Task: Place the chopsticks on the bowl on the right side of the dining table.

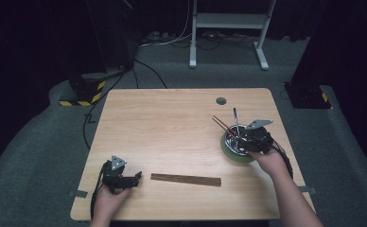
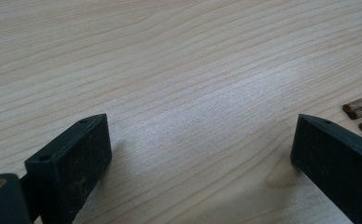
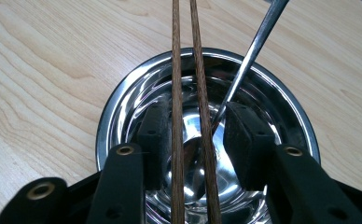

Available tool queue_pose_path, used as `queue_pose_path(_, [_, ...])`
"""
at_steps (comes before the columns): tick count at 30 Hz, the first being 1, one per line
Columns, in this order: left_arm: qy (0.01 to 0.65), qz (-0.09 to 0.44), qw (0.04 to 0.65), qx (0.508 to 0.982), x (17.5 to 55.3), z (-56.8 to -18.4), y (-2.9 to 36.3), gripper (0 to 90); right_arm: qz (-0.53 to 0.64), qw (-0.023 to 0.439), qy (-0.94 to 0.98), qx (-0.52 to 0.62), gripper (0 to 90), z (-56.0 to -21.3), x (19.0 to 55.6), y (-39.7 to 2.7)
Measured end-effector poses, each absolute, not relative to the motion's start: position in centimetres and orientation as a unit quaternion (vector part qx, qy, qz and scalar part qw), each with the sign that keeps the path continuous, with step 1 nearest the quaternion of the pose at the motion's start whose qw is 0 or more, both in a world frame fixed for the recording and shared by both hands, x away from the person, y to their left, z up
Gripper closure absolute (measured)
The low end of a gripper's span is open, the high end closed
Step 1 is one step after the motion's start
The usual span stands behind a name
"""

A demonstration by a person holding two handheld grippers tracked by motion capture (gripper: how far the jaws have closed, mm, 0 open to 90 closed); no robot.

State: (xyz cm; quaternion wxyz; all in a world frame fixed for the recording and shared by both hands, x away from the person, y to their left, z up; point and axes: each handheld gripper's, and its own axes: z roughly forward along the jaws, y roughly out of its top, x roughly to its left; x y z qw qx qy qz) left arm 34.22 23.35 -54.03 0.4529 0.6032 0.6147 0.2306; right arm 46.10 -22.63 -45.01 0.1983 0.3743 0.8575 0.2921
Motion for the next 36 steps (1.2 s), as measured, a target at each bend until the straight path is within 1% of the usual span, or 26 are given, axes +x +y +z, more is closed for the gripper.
queue_pose_path(6, [0.615, 0.231, 0.453, 0.603, 34.2, -54.0, 23.4, 4.9, 0.286, 0.189, 0.863, 0.372, 63.8, -45.6, 46.6, -22.2])
queue_pose_path(10, [0.615, 0.231, 0.453, 0.603, 34.2, -54.0, 23.4, 4.9, 0.273, 0.199, 0.866, 0.369, 64.7, -46.1, 46.7, -21.8])
queue_pose_path(16, [0.615, 0.231, 0.453, 0.603, 34.2, -54.0, 23.3, 5.0, 0.275, 0.197, 0.864, 0.373, 67.3, -46.0, 46.8, -22.0])
queue_pose_path(17, [0.615, 0.231, 0.453, 0.603, 34.2, -54.0, 23.3, 5.0, 0.274, 0.189, 0.866, 0.374, 68.1, -46.0, 46.8, -22.1])
queue_pose_path(21, [0.615, 0.231, 0.453, 0.603, 34.2, -54.0, 23.4, 4.9, 0.281, 0.193, 0.863, 0.372, 69.3, -46.0, 46.8, -22.1])
queue_pose_path(26, [0.615, 0.231, 0.453, 0.603, 34.2, -54.0, 23.4, 4.9, 0.283, 0.194, 0.863, 0.370, 72.3, -46.0, 46.9, -21.9])
queue_pose_path(30, [0.615, 0.231, 0.453, 0.603, 34.2, -54.0, 23.4, 4.9, 0.278, 0.197, 0.866, 0.366, 76.3, -46.1, 46.9, -21.8])
queue_pose_path(36, [0.615, 0.231, 0.453, 0.603, 34.2, -54.0, 23.4, 4.9, 0.278, 0.198, 0.868, 0.361, 76.7, -46.1, 46.8, -21.7])
